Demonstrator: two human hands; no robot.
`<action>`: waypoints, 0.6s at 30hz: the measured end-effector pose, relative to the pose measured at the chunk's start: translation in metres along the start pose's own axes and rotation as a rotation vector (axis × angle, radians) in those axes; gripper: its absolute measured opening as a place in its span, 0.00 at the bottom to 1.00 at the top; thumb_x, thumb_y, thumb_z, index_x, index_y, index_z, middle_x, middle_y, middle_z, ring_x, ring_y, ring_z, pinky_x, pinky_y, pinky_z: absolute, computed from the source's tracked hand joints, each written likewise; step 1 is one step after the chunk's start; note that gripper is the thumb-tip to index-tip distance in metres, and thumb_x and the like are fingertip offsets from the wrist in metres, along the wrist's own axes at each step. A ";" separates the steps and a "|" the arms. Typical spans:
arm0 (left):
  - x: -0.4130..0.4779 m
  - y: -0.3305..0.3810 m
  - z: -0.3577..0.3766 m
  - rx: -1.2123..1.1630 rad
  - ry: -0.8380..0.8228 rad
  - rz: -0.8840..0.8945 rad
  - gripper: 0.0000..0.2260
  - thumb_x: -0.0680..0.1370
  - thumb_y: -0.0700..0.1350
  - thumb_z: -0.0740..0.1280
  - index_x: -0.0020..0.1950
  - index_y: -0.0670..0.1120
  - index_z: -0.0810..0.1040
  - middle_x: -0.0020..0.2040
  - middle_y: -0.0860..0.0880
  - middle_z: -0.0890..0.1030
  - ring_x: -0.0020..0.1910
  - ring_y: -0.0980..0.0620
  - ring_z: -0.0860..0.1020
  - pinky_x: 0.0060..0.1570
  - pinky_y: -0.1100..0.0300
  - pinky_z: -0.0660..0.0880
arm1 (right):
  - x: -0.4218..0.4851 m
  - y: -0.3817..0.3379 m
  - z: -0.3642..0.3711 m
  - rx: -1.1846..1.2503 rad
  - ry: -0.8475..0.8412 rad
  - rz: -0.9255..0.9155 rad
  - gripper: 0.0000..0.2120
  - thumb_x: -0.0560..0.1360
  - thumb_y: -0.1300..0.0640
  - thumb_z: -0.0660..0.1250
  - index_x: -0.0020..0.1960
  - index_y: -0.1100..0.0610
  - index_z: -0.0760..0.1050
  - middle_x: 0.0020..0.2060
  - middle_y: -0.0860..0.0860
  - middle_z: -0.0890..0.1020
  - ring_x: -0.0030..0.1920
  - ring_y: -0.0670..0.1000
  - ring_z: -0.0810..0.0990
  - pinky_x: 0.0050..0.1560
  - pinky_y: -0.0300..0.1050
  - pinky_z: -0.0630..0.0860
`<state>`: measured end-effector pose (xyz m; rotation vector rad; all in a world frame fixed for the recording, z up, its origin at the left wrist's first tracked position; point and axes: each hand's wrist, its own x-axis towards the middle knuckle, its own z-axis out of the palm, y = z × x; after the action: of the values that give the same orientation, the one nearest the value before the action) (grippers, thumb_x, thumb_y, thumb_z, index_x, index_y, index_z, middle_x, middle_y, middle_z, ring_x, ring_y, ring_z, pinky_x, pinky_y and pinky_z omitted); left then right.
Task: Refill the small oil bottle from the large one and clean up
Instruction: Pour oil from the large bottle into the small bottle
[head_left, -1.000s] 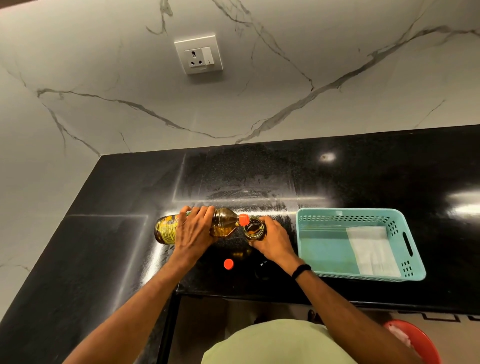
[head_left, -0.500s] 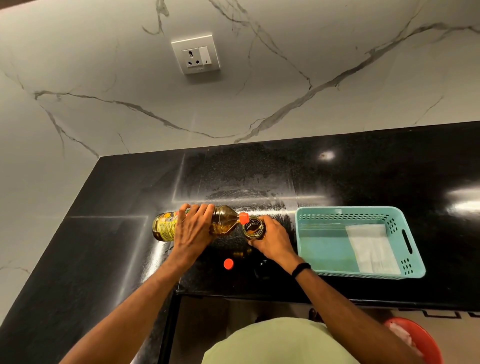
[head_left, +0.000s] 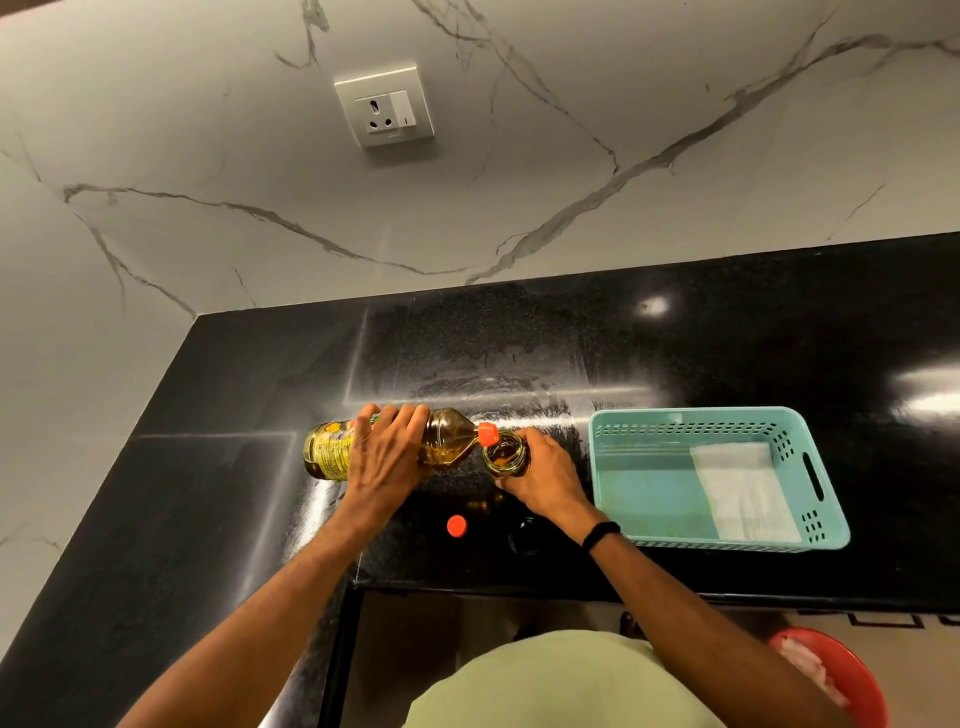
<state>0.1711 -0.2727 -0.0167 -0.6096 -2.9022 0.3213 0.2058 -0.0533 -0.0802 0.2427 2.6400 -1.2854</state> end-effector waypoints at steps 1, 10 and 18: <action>0.000 0.000 0.000 0.001 -0.002 0.000 0.35 0.59 0.58 0.81 0.60 0.46 0.74 0.53 0.47 0.81 0.51 0.46 0.78 0.58 0.50 0.64 | 0.000 0.000 0.000 0.000 0.000 0.001 0.31 0.64 0.50 0.81 0.62 0.52 0.72 0.58 0.51 0.78 0.57 0.51 0.77 0.56 0.43 0.75; -0.001 0.001 0.002 0.011 -0.010 0.008 0.36 0.59 0.59 0.80 0.61 0.46 0.74 0.54 0.47 0.80 0.52 0.46 0.78 0.59 0.50 0.63 | 0.001 0.001 0.000 -0.006 -0.001 0.006 0.31 0.64 0.51 0.81 0.62 0.53 0.71 0.58 0.51 0.78 0.58 0.52 0.77 0.56 0.43 0.74; -0.001 0.002 0.000 -0.002 0.000 0.003 0.36 0.59 0.60 0.80 0.60 0.46 0.75 0.52 0.47 0.81 0.51 0.47 0.79 0.59 0.51 0.62 | 0.002 0.002 0.001 -0.011 -0.003 0.000 0.31 0.64 0.50 0.81 0.62 0.53 0.71 0.58 0.52 0.78 0.58 0.52 0.77 0.55 0.43 0.74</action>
<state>0.1726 -0.2712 -0.0171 -0.6138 -2.9023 0.3186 0.2048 -0.0527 -0.0823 0.2388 2.6437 -1.2692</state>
